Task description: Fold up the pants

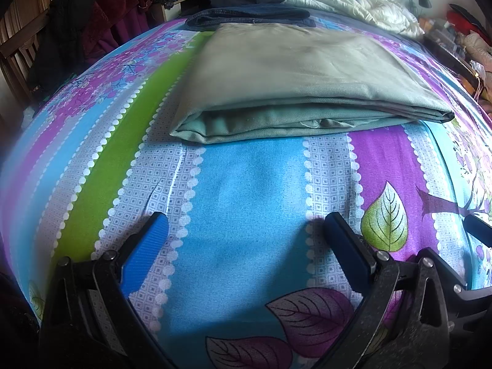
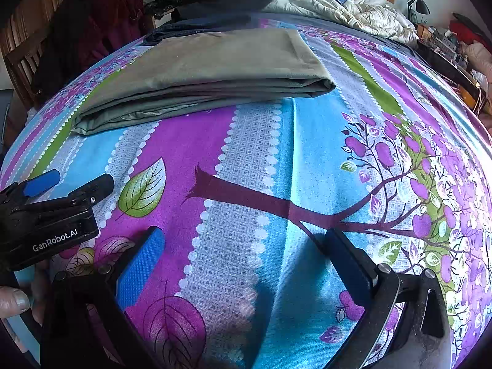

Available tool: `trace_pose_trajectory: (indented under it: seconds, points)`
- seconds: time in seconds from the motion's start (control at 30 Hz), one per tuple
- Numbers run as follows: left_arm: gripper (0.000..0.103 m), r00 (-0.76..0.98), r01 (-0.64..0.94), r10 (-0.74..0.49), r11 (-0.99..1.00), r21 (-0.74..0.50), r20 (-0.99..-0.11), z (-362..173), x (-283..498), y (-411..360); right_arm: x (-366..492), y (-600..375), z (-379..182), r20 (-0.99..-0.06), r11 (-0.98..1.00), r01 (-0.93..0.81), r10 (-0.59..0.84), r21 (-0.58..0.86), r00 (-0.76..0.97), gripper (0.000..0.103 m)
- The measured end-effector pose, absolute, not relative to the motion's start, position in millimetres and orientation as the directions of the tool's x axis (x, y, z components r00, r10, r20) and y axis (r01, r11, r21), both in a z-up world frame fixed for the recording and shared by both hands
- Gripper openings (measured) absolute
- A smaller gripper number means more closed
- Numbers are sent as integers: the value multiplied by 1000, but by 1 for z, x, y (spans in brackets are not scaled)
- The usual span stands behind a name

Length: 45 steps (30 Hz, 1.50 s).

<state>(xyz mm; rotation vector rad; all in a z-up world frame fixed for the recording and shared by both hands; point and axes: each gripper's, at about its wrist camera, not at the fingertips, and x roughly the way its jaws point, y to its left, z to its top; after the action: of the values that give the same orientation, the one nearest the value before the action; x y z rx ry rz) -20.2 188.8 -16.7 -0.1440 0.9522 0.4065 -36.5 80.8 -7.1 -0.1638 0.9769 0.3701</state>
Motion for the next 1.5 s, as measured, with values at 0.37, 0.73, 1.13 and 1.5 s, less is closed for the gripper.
trace_pose_trajectory:
  seconds: [0.37,0.73,1.13,1.5]
  points:
    - [102,508,-400,276,914,60,-816,-18,-20,190,-36,82,-7,-833,925,-378,233,31,502,103]
    - [103,506,-399,276,915,62,-817,-18,-20,192,-35,84,-9,-835,925,-379,223,19,504,103]
    - [103,504,-400,278,914,64,-818,-18,-19,192,-34,85,-9,-834,925,-379,224,20,504,103]
    - [103,503,-400,278,914,65,-818,-18,-19,191,-34,85,-9,-834,925,-379,224,19,504,103]
